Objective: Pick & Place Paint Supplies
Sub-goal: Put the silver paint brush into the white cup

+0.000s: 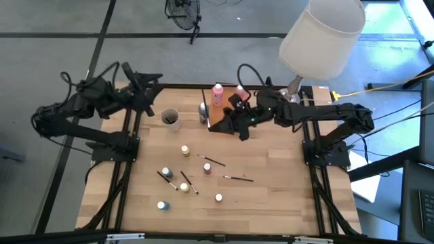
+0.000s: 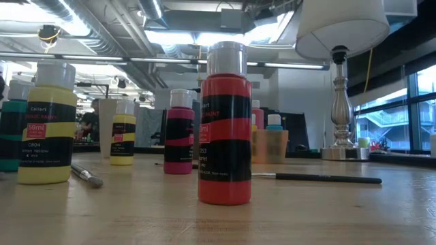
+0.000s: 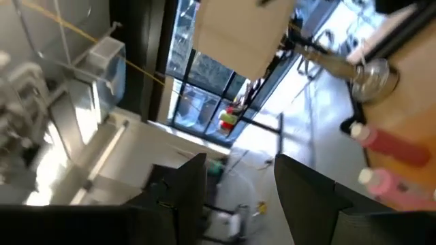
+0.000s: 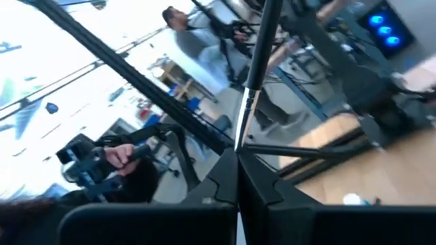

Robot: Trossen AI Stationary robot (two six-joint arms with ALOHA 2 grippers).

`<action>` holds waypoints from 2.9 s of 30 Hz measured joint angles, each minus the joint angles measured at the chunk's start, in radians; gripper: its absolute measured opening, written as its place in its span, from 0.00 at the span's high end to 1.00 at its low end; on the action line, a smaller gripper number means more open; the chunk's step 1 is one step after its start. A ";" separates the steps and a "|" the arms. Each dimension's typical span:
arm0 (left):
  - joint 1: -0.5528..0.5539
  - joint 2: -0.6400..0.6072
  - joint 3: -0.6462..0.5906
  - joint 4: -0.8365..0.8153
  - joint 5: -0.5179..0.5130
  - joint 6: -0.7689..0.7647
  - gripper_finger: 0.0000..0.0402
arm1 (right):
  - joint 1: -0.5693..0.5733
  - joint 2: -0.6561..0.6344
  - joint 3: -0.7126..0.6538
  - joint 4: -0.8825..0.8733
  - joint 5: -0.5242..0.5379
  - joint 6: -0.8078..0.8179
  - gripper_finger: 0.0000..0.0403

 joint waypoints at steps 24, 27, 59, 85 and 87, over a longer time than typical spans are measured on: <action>-0.274 0.259 0.001 0.404 -0.253 0.583 0.58 | -0.012 0.001 -0.001 0.088 -0.066 0.019 1.00; -0.286 0.273 0.001 0.404 -0.252 0.583 0.58 | -0.012 0.001 -0.001 0.085 -0.073 0.018 1.00; -0.338 0.244 0.011 0.376 -0.218 0.619 0.58 | -0.004 0.011 0.000 0.067 -0.054 0.069 1.00; -0.333 0.258 0.014 0.241 -0.141 0.626 0.58 | -0.004 0.058 -0.001 0.146 -0.075 0.177 1.00; -0.332 0.260 0.014 0.239 -0.140 0.627 0.58 | -0.004 0.058 -0.001 0.145 -0.074 0.177 1.00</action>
